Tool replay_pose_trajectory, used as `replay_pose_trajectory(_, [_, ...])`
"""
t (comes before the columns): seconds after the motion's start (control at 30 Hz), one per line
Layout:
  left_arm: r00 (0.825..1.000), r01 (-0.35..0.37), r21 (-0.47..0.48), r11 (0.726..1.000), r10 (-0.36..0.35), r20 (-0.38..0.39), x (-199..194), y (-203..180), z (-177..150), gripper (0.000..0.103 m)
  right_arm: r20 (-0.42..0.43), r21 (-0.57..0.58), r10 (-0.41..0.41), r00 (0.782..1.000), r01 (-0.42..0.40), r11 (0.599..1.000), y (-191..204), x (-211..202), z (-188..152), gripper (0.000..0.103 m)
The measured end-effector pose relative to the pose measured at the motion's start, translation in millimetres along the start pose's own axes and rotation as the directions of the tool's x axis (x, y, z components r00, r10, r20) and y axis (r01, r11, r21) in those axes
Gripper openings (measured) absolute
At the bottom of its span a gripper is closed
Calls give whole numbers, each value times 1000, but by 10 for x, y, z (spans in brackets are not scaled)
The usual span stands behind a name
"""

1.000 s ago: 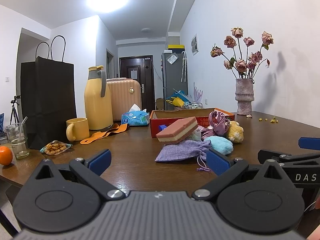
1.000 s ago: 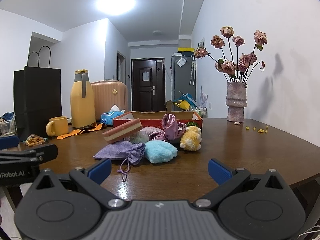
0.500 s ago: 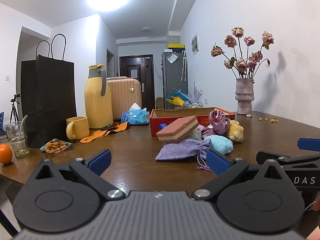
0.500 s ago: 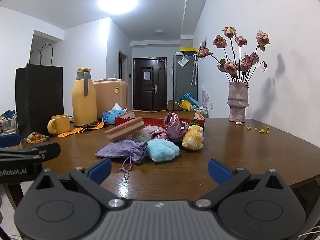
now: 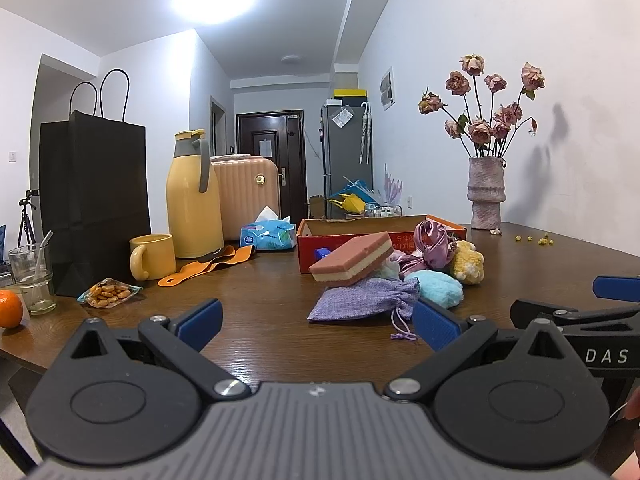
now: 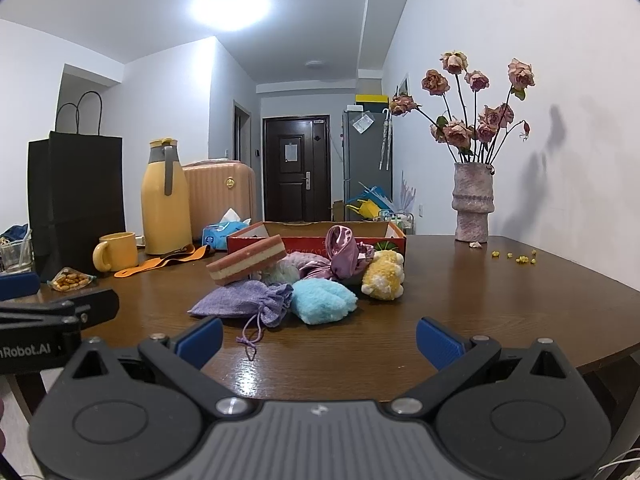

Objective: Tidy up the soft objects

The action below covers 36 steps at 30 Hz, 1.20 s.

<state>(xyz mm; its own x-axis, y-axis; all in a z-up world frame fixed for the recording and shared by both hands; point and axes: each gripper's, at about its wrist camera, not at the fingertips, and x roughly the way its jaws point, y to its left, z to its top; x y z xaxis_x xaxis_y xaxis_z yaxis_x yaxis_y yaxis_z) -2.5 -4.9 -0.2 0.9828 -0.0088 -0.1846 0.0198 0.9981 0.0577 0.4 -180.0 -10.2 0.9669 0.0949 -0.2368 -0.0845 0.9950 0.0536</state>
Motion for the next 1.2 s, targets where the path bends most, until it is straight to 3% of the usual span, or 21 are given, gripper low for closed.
replay_pose_trajectory(0.23, [1000, 18, -7, 1000, -18, -8, 53, 13, 15, 103, 7, 11, 1, 1000, -1, 1000, -21, 16, 18, 103])
replay_pose_trajectory(0.4, [999, 13, -17, 1000, -13, 33, 177, 104, -6, 103, -6, 17, -11, 1000, 11, 1000, -103, 158, 5, 103])
replay_pose_trajectory(0.53, [994, 91, -99, 991, -96, -46, 495, 292, -12, 103, -17, 49, 4, 1000, -3, 999, -185, 400, 24, 103])
replay_pose_trajectory(0.6, [992, 77, -108, 991, -87, -86, 692, 351, 23, 103, 11, 42, 50, 999, -50, 998, -217, 552, 44, 103])
replay_pose_trajectory(0.7, [988, 69, -98, 993, -81, -131, 989, 407, 92, 103, -87, 39, 133, 987, -130, 991, -234, 817, 173, 103])
replay_pose_trajectory(0.77, [984, 74, -117, 990, -91, -151, 1193, 450, 146, 103, -107, 78, 167, 980, -159, 984, -245, 981, 246, 103])
replay_pose_trajectory(0.83, [980, 85, -147, 985, -109, -166, 1384, 495, 234, 103, -142, 116, 187, 972, -171, 978, -239, 1183, 329, 95])
replay_pose_trajectory(0.97, [966, 146, -228, 963, -189, -179, 1737, 565, 415, 103, -147, 130, 237, 960, -219, 967, -196, 1547, 508, 86])
replay_pose_trajectory(1.13, [931, 182, -367, 912, -280, -234, 2236, 618, 510, 95, -144, 120, 273, 951, -257, 959, -152, 2105, 815, 78])
replay_pose_trajectory(1.2, [910, 198, -413, 889, -323, -260, 2430, 623, 504, 76, -162, 123, 298, 941, -280, 952, -126, 2376, 919, 67])
